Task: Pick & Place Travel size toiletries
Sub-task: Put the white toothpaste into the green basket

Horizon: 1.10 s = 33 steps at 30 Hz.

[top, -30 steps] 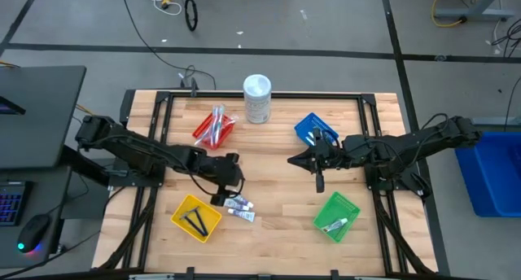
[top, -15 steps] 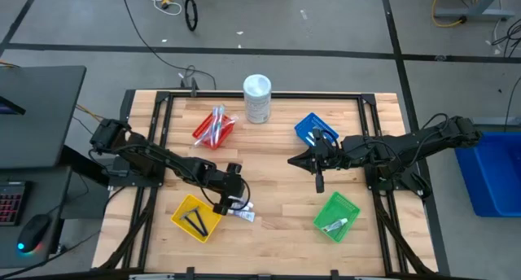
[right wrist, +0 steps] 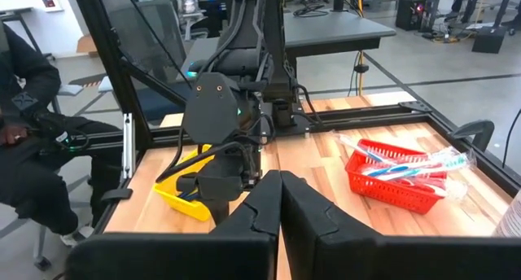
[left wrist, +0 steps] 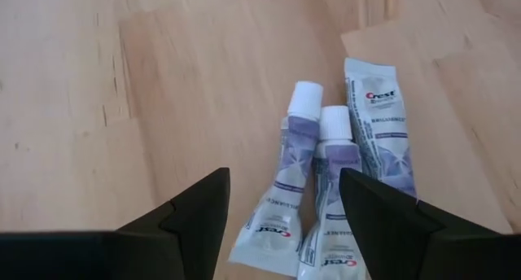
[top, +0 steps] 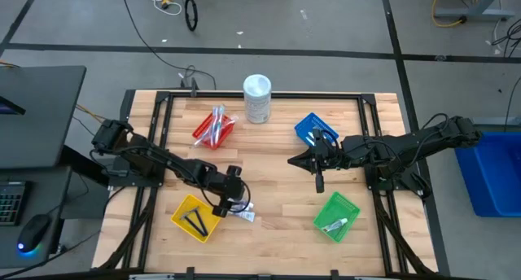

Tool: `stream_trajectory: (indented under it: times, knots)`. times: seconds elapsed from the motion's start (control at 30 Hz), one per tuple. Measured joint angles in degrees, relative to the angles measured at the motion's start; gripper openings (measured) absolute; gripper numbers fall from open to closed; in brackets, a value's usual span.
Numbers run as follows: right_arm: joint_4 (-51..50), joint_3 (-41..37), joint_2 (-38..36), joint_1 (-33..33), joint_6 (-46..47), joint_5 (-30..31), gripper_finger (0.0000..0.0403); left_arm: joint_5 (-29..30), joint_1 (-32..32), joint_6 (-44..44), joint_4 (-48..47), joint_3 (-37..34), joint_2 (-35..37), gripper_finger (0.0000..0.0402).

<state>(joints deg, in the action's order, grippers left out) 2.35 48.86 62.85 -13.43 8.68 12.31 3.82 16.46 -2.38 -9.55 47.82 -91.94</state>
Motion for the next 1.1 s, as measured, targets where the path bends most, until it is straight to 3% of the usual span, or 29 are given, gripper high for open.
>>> stream_trajectory:
  times: [0.83, 1.1]
  knots:
    - [0.0, 0.0, 0.0, 0.0, 0.1, 0.0, 0.0011, 0.0, 0.0, -0.1, 0.0, 0.0, 0.0, 0.0239]
    - [0.0, 0.0, 0.0, 0.0, 0.1, 0.0, 0.0011, 2.8, 0.0, 0.0, 0.2, -1.1, 0.0, 0.0239]
